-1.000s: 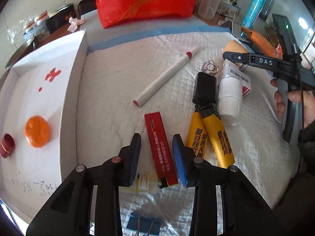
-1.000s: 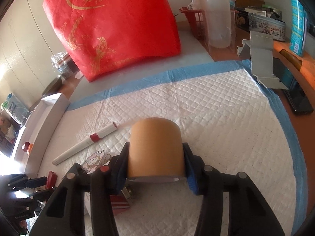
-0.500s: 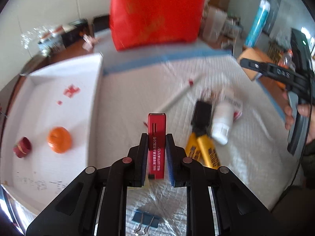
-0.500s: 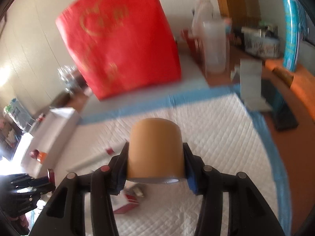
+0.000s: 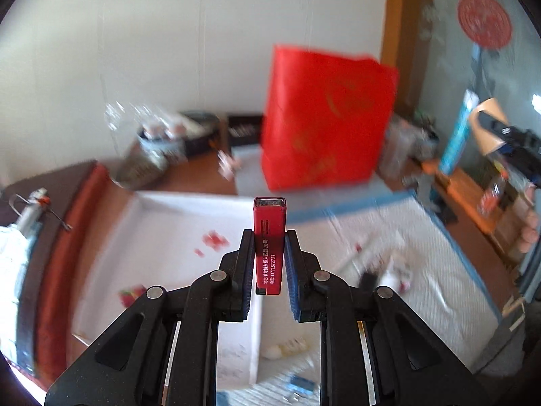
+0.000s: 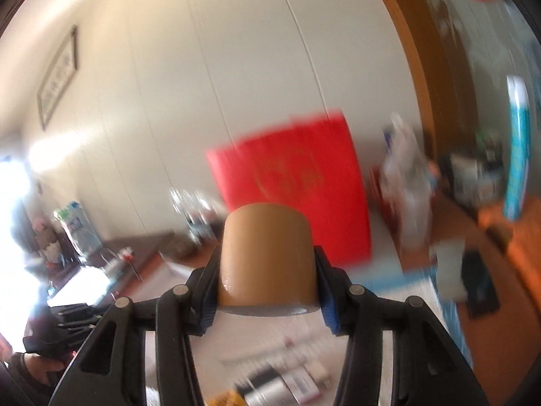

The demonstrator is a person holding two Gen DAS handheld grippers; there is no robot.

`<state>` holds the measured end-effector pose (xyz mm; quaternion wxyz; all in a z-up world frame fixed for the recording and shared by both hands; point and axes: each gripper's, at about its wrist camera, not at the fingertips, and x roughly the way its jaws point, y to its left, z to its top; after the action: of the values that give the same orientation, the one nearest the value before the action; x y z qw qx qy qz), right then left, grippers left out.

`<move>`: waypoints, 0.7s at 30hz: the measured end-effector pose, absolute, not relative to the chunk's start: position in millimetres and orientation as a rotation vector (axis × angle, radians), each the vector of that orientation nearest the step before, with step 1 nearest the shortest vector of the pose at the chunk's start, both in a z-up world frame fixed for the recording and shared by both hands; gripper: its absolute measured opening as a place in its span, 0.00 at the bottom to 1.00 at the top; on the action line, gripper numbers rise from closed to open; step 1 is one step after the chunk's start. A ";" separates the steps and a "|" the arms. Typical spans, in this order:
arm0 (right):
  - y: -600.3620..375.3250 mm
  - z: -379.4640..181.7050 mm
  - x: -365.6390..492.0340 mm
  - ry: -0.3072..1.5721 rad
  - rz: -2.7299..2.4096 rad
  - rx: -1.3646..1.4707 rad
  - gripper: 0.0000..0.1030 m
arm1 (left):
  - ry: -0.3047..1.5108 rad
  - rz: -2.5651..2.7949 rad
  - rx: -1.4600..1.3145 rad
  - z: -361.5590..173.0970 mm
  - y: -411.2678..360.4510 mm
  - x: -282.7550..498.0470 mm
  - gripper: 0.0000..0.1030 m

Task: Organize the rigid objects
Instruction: 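Carry the stick and tape roll to the white tray and release both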

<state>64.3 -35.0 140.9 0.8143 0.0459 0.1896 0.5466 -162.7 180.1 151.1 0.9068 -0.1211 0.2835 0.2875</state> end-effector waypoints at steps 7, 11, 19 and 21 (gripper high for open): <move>-24.3 218.3 22.6 0.199 1.279 0.191 0.48 | 0.482 0.785 -0.189 199.8 193.7 -197.1 0.16; -1.0 212.5 2.6 0.223 1.339 0.194 0.48 | 0.479 0.805 -0.200 198.1 201.1 -218.9 0.16; 56.5 182.0 -17.4 0.361 1.404 0.115 0.48 | 0.484 0.817 -0.243 188.3 216.3 -240.4 0.16; 63.5 179.2 -26.0 0.385 1.416 0.097 0.48 | 0.488 0.814 -0.254 184.0 221.5 -243.2 0.16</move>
<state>-26.0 63.5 179.2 0.7416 0.0442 0.1758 0.6459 -243.2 221.5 184.0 0.8818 -0.1222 0.2343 0.3907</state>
